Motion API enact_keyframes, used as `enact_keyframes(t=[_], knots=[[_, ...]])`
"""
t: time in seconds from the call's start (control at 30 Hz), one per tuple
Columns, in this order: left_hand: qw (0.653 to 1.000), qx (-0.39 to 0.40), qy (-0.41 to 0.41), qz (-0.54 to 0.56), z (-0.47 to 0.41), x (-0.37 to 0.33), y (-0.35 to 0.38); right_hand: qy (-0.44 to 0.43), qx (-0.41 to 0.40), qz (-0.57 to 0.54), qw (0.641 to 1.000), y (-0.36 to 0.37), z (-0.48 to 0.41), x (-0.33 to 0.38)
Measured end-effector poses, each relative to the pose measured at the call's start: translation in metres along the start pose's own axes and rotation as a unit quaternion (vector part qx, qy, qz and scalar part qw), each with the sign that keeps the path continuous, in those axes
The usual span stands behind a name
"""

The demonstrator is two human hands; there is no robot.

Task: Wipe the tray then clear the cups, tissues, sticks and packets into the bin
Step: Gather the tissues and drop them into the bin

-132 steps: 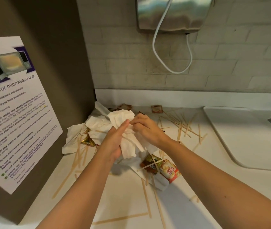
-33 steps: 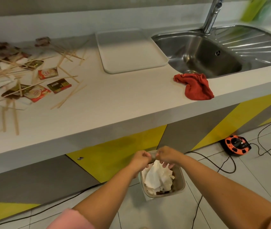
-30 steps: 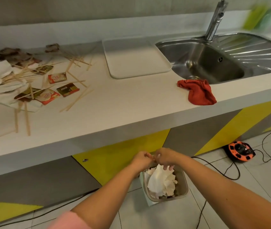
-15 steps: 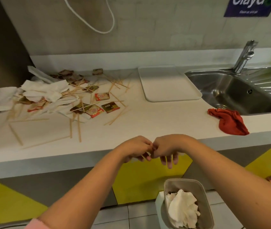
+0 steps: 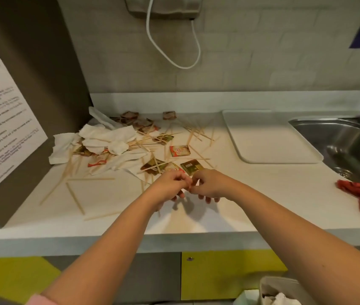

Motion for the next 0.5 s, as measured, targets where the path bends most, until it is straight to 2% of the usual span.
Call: enact_keyframes(t=[0.2, 0.4, 0.5], knots=[[0.998, -0.058, -0.011, -0.008, -0.022, 0.02, -0.066, -0.009, -0.004, 0.001, 1.0, 0.003, -0.038, 0.049], [0.991, -0.13, -0.023, -0.028, -0.041, 0.039, -0.12, 0.001, -0.041, 0.019, 0.999, 0.003, -0.071, 0.082], [0.979, -0.179, -0.021, -0.091, -0.054, 0.053, -0.146, 0.005, -0.076, 0.035, 0.996, 0.004, -0.085, 0.092]])
Point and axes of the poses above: each hand's wrist, its own z-axis away from the middle knuckle, its own y-axis out of the palm, x = y × z, the point moved 2 cm from there along -z, towards the middle knuckle, and after that the axes turned 14 degrees about y, right-handed, at the moved point
